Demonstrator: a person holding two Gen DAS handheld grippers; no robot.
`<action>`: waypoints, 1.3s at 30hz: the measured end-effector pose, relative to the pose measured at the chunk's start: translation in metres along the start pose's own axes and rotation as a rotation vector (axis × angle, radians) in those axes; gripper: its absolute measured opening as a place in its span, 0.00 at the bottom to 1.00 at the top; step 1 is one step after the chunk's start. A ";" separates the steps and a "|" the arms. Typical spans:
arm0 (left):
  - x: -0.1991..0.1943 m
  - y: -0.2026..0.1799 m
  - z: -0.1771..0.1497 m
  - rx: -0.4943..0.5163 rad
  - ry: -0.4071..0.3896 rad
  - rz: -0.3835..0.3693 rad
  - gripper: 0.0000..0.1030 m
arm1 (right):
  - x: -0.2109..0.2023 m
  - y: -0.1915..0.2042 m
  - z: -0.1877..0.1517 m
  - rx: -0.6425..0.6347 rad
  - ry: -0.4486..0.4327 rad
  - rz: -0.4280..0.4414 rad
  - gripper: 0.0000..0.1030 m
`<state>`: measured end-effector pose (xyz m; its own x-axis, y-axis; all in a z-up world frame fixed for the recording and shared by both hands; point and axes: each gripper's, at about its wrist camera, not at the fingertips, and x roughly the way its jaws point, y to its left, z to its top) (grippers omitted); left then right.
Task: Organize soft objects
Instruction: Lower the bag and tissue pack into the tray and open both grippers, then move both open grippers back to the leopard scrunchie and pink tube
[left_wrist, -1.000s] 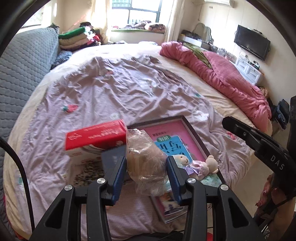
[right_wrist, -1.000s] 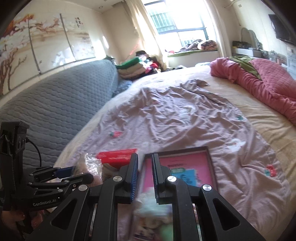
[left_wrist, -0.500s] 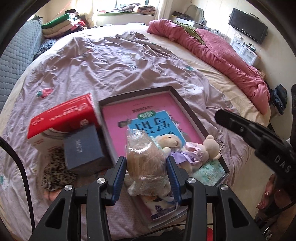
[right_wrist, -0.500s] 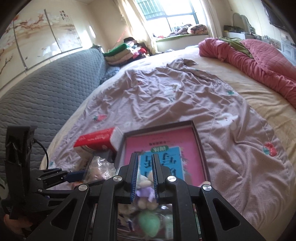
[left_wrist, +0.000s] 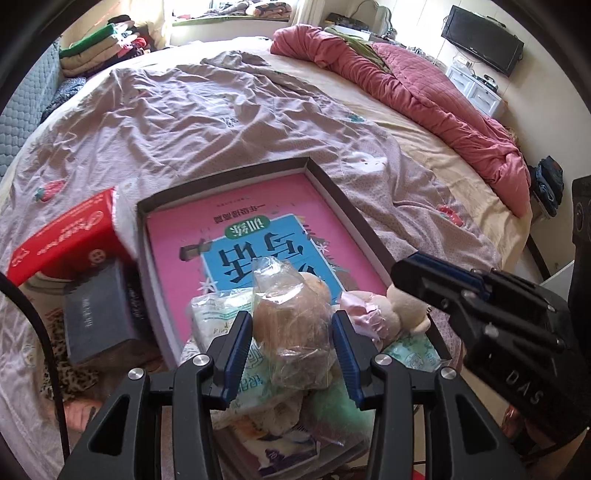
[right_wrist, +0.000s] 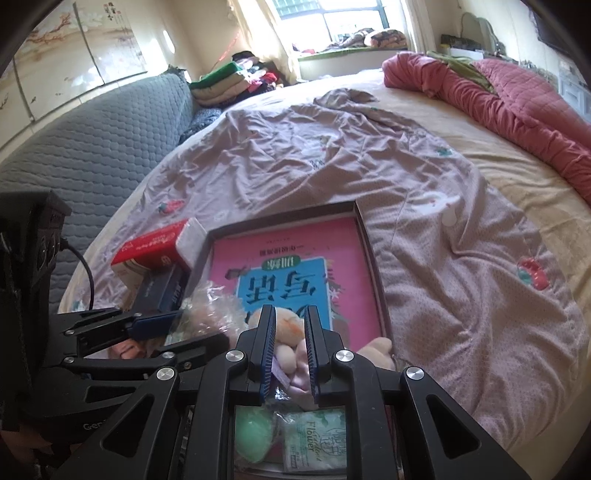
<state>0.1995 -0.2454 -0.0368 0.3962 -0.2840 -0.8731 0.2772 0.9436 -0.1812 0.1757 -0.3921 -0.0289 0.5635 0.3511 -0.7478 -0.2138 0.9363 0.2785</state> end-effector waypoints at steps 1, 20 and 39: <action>0.004 0.000 0.001 0.000 0.008 0.001 0.44 | 0.002 -0.002 -0.001 0.002 0.003 0.002 0.16; 0.017 0.013 0.006 -0.060 0.025 -0.004 0.52 | 0.036 -0.015 0.001 -0.013 0.073 -0.010 0.37; -0.006 0.023 0.008 -0.064 -0.019 0.046 0.63 | 0.030 -0.015 0.011 0.006 0.044 -0.031 0.54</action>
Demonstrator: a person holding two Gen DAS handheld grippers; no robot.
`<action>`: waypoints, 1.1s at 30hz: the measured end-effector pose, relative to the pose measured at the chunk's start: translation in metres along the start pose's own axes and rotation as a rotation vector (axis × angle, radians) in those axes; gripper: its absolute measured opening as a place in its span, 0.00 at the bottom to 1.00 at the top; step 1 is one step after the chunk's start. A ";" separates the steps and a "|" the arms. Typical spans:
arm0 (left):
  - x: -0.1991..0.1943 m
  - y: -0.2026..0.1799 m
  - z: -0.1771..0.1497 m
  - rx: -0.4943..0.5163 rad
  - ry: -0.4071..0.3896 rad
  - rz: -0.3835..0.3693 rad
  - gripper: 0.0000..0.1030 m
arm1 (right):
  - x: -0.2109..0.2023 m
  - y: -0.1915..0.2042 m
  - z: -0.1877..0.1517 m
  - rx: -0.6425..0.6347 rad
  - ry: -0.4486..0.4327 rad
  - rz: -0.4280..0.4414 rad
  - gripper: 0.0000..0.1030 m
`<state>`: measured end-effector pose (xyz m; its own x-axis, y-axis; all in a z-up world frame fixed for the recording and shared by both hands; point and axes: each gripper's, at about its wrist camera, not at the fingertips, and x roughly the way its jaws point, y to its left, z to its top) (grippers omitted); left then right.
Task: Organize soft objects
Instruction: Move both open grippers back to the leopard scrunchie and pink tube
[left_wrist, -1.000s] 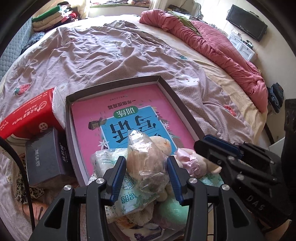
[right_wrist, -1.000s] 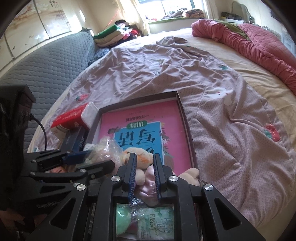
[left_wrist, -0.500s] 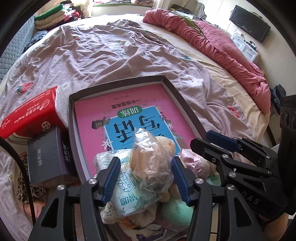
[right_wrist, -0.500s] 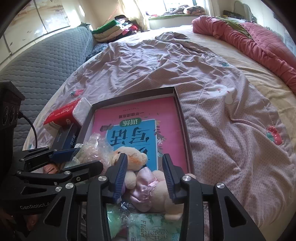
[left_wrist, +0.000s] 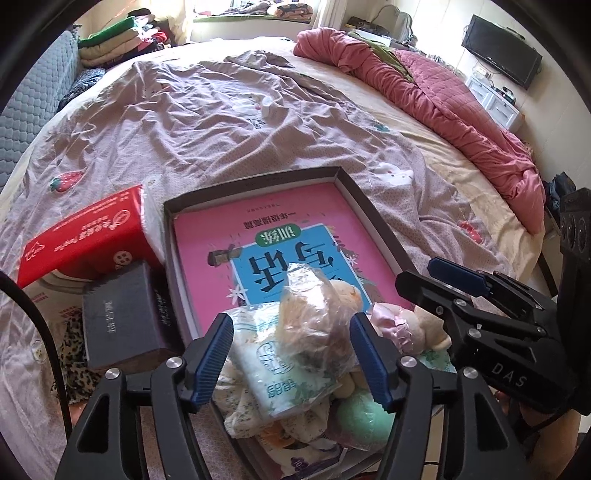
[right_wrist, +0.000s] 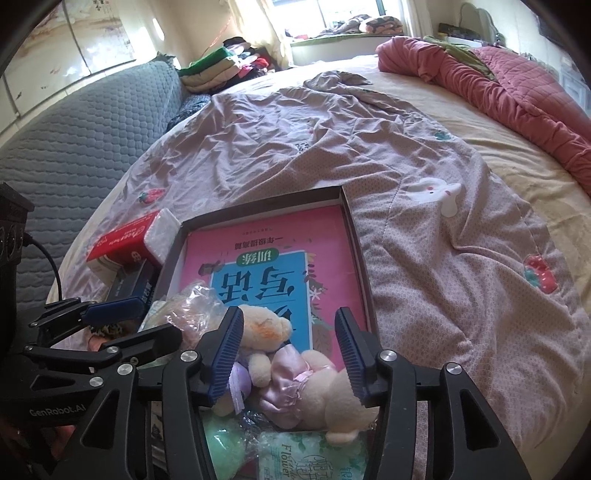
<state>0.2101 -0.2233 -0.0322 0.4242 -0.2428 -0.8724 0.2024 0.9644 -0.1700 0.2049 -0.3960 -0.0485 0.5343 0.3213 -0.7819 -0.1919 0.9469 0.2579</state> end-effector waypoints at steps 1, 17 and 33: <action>-0.002 0.001 0.000 -0.002 -0.005 0.002 0.64 | -0.001 0.001 0.001 -0.002 -0.002 0.000 0.55; -0.058 0.032 0.003 -0.054 -0.108 0.040 0.72 | -0.026 0.044 0.020 -0.068 -0.070 -0.013 0.68; -0.111 0.102 -0.014 -0.146 -0.182 0.103 0.72 | -0.045 0.130 0.028 -0.201 -0.119 0.039 0.72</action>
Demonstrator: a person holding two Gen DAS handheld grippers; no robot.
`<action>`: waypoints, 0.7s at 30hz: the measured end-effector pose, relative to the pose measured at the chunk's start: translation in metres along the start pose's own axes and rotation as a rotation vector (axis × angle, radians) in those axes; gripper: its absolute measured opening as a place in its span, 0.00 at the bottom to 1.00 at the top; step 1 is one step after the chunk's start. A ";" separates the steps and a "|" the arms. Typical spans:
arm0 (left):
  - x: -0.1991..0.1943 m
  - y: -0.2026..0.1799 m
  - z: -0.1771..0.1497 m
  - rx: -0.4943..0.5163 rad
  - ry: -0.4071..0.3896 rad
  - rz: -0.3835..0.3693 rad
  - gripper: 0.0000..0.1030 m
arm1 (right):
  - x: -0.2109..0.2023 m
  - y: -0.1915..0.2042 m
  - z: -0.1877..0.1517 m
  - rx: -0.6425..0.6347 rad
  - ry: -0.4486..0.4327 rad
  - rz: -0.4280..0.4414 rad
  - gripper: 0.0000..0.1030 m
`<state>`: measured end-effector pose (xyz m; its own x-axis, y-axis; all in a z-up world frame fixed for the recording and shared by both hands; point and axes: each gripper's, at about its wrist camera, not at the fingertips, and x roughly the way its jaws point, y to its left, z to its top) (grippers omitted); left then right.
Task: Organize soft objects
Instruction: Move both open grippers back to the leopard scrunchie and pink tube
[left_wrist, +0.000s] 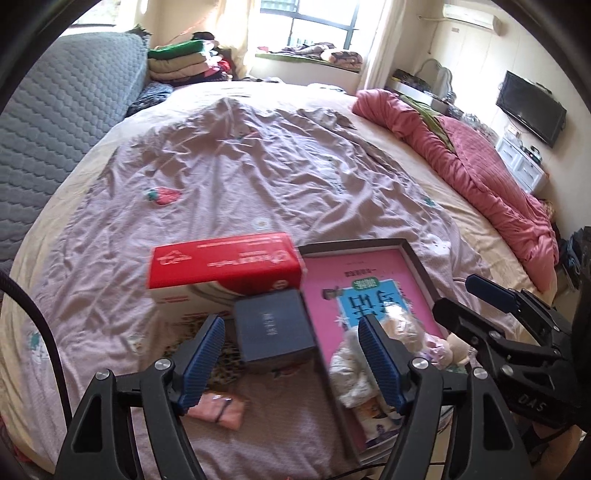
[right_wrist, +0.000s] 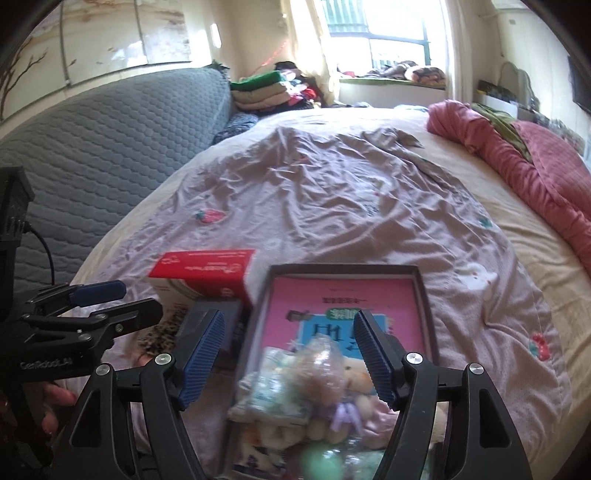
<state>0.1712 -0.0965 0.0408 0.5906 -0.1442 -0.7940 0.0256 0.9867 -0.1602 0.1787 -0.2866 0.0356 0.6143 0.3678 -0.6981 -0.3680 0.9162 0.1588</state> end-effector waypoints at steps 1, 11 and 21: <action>-0.002 0.005 -0.001 -0.004 -0.002 0.006 0.72 | 0.001 0.006 0.001 -0.009 0.002 0.008 0.72; -0.015 0.095 -0.007 -0.101 0.001 0.088 0.72 | 0.016 0.076 0.003 -0.089 0.025 0.120 0.72; 0.006 0.148 -0.024 -0.148 0.077 0.105 0.72 | 0.056 0.138 -0.019 -0.203 0.125 0.209 0.72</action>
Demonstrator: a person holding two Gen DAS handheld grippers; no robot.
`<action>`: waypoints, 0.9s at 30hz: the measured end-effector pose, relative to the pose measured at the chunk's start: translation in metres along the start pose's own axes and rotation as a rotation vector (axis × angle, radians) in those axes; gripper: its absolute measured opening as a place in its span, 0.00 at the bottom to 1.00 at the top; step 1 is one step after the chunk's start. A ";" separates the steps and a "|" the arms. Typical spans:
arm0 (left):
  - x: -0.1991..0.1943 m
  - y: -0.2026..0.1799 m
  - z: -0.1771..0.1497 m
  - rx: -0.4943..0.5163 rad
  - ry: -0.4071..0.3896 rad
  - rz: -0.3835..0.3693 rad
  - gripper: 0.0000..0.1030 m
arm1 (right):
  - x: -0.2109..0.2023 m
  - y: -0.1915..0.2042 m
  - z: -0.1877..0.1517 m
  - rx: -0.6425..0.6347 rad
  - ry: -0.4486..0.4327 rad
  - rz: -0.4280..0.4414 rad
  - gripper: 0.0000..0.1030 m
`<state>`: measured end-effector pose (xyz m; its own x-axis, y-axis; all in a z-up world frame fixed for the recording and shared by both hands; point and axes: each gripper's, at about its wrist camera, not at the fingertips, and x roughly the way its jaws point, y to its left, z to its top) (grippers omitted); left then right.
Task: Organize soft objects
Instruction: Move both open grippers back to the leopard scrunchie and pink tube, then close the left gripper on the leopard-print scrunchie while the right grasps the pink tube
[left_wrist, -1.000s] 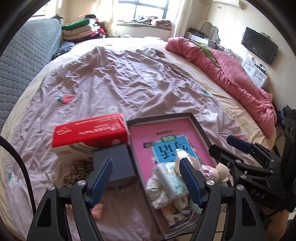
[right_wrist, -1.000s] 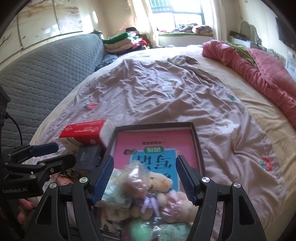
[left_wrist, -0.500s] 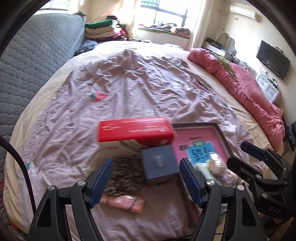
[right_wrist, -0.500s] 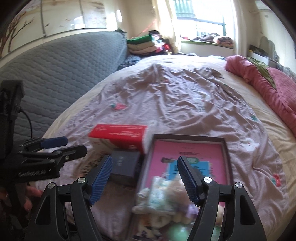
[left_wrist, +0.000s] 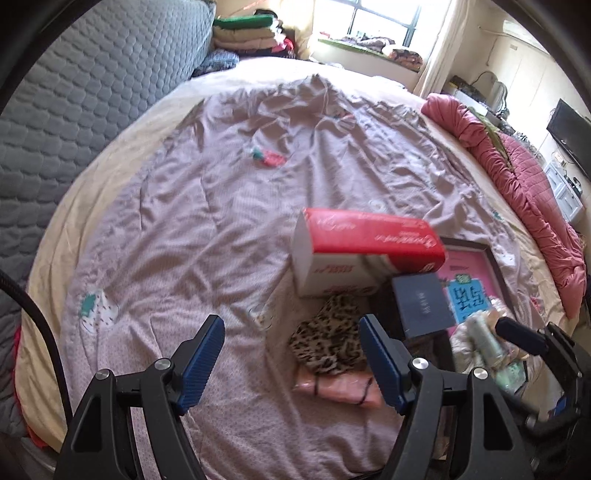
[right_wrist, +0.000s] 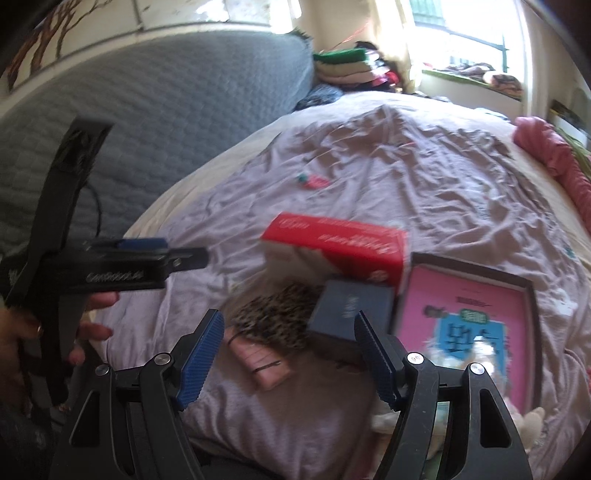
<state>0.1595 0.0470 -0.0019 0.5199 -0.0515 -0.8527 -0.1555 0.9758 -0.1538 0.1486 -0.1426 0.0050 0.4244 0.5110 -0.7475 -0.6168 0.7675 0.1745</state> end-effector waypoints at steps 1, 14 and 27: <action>0.005 0.002 -0.002 -0.002 0.009 0.000 0.72 | 0.007 0.005 -0.003 -0.014 0.019 0.011 0.72; 0.081 0.006 -0.014 -0.009 0.173 -0.093 0.72 | 0.102 0.041 -0.039 -0.217 0.235 0.113 0.72; 0.134 -0.001 -0.007 0.002 0.255 -0.178 0.67 | 0.149 0.013 -0.047 -0.199 0.255 0.119 0.39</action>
<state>0.2234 0.0378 -0.1197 0.3116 -0.2731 -0.9101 -0.0794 0.9470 -0.3114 0.1730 -0.0741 -0.1343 0.1779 0.4596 -0.8701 -0.7798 0.6052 0.1602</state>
